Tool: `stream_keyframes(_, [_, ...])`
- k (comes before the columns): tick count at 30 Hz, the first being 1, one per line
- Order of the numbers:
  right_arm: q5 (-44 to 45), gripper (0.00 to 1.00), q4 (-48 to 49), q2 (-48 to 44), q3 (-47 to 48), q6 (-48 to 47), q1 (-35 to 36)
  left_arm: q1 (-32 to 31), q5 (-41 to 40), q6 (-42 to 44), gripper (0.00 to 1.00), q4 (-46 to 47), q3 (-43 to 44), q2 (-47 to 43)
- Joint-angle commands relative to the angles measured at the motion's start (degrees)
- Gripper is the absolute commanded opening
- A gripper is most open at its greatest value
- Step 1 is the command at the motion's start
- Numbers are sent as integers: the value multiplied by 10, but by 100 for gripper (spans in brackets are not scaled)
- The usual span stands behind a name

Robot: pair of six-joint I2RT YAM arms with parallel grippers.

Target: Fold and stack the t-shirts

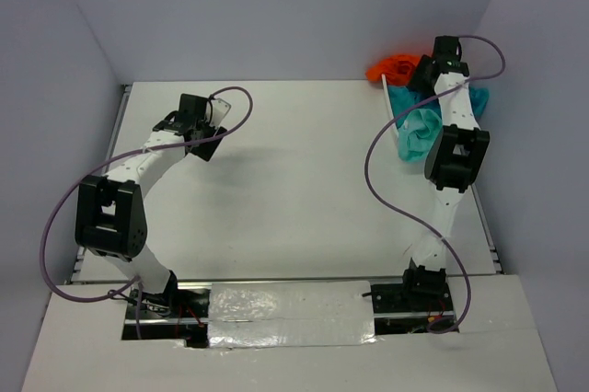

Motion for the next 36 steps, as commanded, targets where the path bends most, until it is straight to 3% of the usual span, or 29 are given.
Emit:
stream_keyframes(1, [-53,66,13,2,30,-8,9,1,0,-2,78,10,1,-12])
stream_keyframes(4, [-82,62,33,-15,-11,-7,11,0,-7,1,77,18,-7,-15])
stream_keyframes(8, [-77,0,21,-20,-9,-14,13,0,-10,6,77,23,-10,-19])
stream_keyframes(15, [19,0,50,-184,6,-68,28,0,-1,-6,77,23,9,-23])
stream_keyframes(22, [103,0,200,-401,-116,-212,119,2,28,-43,80,-12,58,-23])
stream_keyframes(24, [58,0,217,-459,-120,-199,133,3,34,-60,80,-24,74,-32])
stream_keyframes(25, [-17,0,230,-496,-118,-185,140,3,32,-74,80,-25,81,-38])
stream_keyframes(27, [-80,0,264,-534,-132,-154,159,12,41,-85,81,-28,91,-48])
stream_keyframes(28, [-98,0,297,-566,-139,-160,202,17,50,-89,81,-36,104,-50])
stream_keyframes(32, [-204,0,305,-587,-137,-218,339,55,86,-122,81,-49,144,-48])
stream_keyframes(33, [-254,0,300,-583,-137,-213,363,72,92,-125,80,-52,152,-45])
stream_keyframes(36, [-295,0,297,-552,-165,-172,416,95,97,-134,81,-59,187,-44])
